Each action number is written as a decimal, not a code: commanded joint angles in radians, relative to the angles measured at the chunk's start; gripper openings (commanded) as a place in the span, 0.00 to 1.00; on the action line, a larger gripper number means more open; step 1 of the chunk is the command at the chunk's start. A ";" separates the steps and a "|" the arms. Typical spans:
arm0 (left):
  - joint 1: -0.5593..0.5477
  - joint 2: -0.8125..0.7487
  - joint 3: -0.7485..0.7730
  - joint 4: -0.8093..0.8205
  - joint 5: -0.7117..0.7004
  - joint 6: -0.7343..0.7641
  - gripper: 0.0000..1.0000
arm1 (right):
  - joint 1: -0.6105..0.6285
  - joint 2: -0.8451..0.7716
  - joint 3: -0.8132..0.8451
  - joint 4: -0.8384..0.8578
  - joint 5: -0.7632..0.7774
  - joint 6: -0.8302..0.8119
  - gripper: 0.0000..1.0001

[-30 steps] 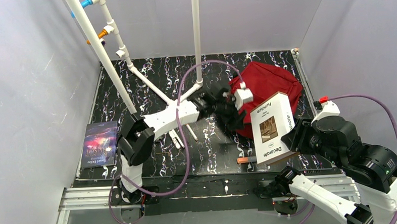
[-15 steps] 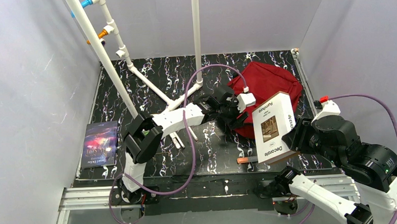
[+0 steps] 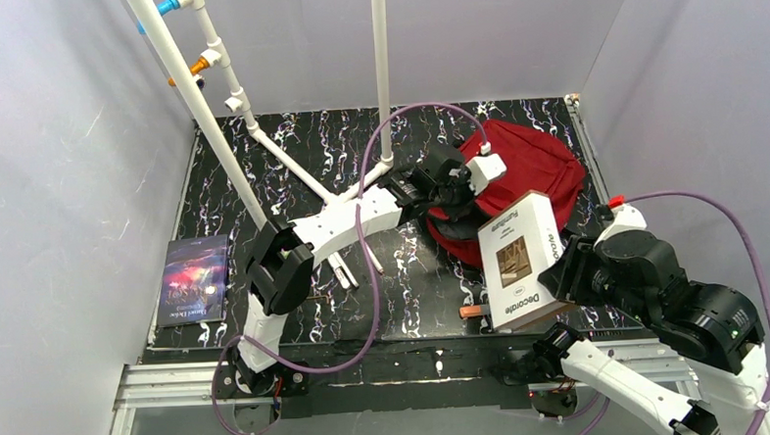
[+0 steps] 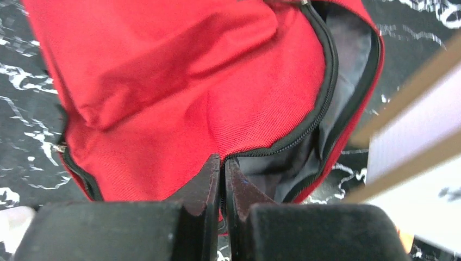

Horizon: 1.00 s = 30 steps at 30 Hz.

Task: Pack the student bag
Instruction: Place the book in the student bag.

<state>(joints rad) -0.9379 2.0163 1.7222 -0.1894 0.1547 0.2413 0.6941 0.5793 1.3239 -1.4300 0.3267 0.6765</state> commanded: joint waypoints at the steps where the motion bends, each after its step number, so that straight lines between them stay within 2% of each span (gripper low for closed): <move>1: 0.005 -0.112 0.111 0.083 -0.068 -0.067 0.00 | 0.000 -0.040 -0.079 0.123 -0.165 0.049 0.01; 5: 0.004 -0.114 0.161 0.107 -0.044 -0.078 0.00 | 0.001 -0.080 -0.153 0.180 -0.234 0.129 0.01; 9: 0.002 -0.106 0.227 0.061 0.019 -0.101 0.00 | 0.000 -0.148 -0.288 0.278 -0.242 0.263 0.01; 15: -0.015 -0.156 0.214 0.048 0.056 -0.135 0.00 | 0.001 -0.245 -0.585 0.686 -0.226 0.544 0.01; 18: -0.015 -0.162 0.222 0.021 0.043 -0.128 0.00 | 0.001 -0.260 -0.665 0.931 -0.168 0.608 0.01; 28: -0.018 -0.197 0.205 -0.039 0.027 -0.078 0.00 | 0.001 -0.240 -0.695 0.857 0.204 0.771 0.01; 30: -0.018 -0.201 0.203 -0.039 0.031 -0.076 0.00 | 0.001 -0.248 -0.734 0.912 0.231 0.781 0.01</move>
<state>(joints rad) -0.9485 1.9335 1.9068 -0.2272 0.1757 0.1413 0.6960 0.3504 0.6350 -0.6476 0.3771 1.3666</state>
